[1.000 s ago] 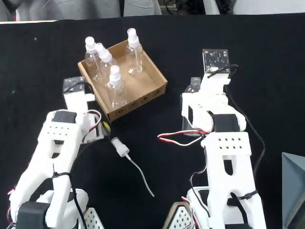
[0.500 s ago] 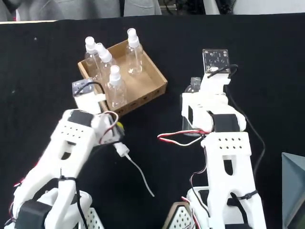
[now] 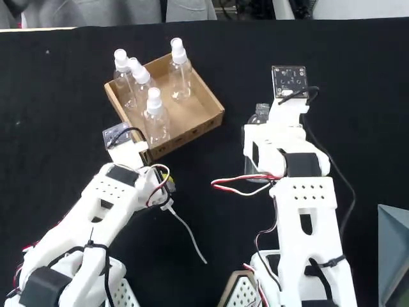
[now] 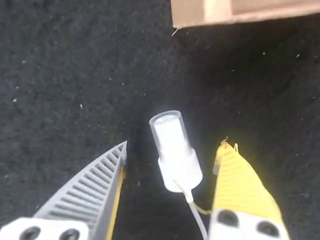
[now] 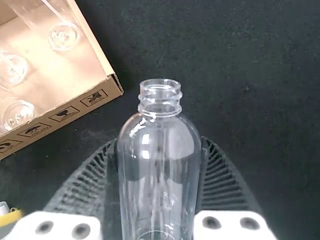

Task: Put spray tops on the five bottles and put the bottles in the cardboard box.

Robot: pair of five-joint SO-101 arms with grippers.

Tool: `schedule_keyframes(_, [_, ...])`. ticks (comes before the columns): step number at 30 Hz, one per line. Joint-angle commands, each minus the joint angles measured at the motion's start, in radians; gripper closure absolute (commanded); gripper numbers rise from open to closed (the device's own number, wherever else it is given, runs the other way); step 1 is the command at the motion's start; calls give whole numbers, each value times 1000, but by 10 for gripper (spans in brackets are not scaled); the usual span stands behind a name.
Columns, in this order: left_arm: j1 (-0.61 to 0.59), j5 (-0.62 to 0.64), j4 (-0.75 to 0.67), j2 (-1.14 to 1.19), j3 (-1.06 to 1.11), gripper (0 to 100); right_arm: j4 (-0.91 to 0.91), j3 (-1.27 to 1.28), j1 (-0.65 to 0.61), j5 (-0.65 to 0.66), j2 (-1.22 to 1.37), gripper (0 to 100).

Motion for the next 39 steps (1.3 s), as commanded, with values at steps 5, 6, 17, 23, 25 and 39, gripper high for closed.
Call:
schedule_keyframes(5, [18,54,-161,-3,64,745,-29,-12,26,0,-44,904])
schedule_keyframes(6, [18,54,-184,-3,76,745,-29,-12,26,0,-44,904])
schedule_keyframes(17, [16,49,-307,71,114,955,-29,-12,25,0,-42,904])
schedule_keyframes(23, [12,54,-227,164,25,940,-29,-12,25,0,-42,904])
schedule_keyframes(25, [10,54,-213,175,13,940,-29,-12,25,0,-42,904])
schedule_keyframes(39, [10,51,-206,35,54,972,-25,-12,25,0,-48,904])
